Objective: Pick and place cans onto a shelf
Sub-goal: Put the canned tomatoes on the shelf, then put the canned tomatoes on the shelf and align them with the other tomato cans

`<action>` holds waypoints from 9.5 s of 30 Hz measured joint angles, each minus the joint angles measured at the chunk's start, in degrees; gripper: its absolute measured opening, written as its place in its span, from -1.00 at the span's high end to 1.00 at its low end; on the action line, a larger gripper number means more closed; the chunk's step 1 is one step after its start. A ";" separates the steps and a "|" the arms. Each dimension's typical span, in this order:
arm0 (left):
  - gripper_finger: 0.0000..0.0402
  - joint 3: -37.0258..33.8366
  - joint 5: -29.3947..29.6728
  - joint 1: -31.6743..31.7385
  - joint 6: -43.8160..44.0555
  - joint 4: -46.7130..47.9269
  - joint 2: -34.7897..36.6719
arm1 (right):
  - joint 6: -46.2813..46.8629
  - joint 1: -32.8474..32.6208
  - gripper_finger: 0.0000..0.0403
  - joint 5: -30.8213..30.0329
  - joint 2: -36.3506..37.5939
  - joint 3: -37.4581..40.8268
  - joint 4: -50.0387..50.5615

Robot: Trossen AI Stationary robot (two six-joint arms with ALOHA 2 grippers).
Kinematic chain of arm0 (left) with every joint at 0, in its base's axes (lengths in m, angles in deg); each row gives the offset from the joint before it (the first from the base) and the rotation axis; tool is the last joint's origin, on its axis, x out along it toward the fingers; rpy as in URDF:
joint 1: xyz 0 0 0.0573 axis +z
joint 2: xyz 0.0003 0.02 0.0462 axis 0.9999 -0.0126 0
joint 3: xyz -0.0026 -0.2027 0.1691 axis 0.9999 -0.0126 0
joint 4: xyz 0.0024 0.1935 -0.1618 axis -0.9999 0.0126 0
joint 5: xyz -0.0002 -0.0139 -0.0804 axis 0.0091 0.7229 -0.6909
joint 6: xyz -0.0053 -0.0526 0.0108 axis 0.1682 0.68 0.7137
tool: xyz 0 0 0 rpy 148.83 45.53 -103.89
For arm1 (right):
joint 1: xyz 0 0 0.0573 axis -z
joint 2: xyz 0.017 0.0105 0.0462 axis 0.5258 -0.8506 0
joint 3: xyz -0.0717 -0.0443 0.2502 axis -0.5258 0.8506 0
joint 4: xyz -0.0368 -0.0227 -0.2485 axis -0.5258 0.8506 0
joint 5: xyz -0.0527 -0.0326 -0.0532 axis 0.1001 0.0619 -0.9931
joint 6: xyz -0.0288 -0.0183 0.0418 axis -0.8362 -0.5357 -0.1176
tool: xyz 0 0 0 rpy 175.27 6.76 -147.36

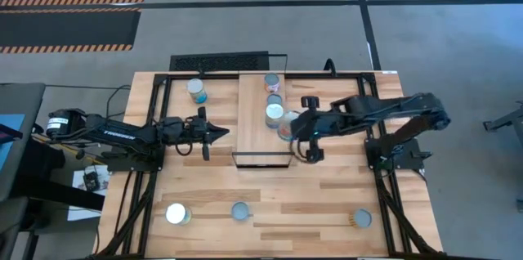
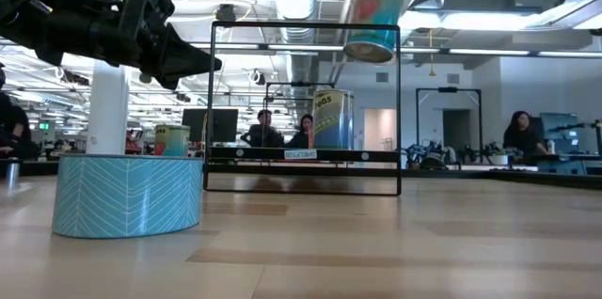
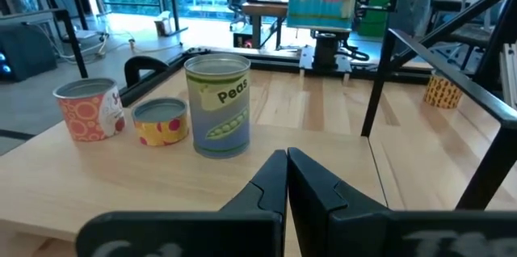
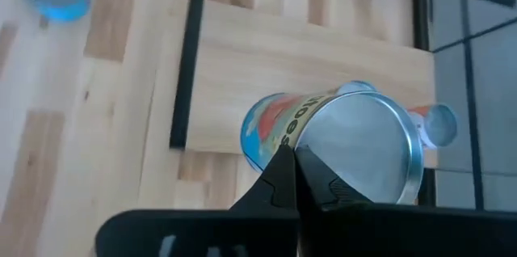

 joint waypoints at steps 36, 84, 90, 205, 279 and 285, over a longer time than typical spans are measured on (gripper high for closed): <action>1.00 0.02 2.56 0.02 -0.46 0.32 0.00 | -55.13 11.97 0.98 16.78 -0.02 23.74 -22.92; 1.00 0.02 2.51 0.02 0.20 0.25 0.00 | -52.06 13.52 0.67 16.89 -3.67 23.61 -27.84; 1.00 0.02 2.51 0.02 0.20 0.26 0.00 | -50.67 13.41 0.62 16.88 -3.67 23.61 -28.04; 0.92 32.48 10.59 39.07 -25.41 66.26 -15.59 | -5.31 19.84 0.95 17.28 44.72 92.81 -110.71; -0.03 46.45 4.55 4.22 52.02 120.24 -10.93 | -5.72 18.62 0.95 17.46 43.80 92.22 -111.03; -0.46 46.42 3.97 11.16 44.74 123.71 -18.43 | -5.73 18.62 0.95 17.63 43.80 92.19 -110.72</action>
